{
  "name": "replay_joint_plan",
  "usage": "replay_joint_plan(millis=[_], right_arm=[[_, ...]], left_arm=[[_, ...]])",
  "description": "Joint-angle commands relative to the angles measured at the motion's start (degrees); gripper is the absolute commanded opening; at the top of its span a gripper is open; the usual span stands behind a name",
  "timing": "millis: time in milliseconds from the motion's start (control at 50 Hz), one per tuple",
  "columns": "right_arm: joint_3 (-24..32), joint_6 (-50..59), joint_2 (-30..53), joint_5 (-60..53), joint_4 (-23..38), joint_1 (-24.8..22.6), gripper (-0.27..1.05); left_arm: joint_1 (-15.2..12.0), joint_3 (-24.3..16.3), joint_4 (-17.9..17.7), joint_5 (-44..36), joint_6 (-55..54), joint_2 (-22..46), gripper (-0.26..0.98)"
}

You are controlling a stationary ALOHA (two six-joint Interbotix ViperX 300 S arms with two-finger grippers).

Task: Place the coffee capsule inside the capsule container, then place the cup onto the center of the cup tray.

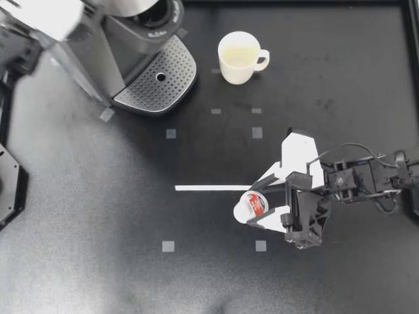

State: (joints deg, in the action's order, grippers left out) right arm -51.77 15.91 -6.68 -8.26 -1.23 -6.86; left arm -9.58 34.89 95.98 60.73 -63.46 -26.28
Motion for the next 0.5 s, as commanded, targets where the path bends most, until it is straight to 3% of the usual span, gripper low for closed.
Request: replay_joint_plan(millis=[0, 200, 480], right_arm=[[1.23, 0.18, -1.58, -0.79, -0.18, -0.18, 0.55], [1.58, 0.18, -1.58, -0.88, -0.18, -0.18, 0.55], [2.37, -0.18, -1.93, -1.14, -0.18, -0.26, 0.55]], left_arm=[[-2.02, -0.18, -0.35, -3.25, -1.85, -1.76, 0.13], [-6.06, 1.67, -1.14, -7.29, -6.24, -3.96, 0.13], [-7.65, 2.99, -1.23, -8.0, -7.12, -6.06, 0.13]])
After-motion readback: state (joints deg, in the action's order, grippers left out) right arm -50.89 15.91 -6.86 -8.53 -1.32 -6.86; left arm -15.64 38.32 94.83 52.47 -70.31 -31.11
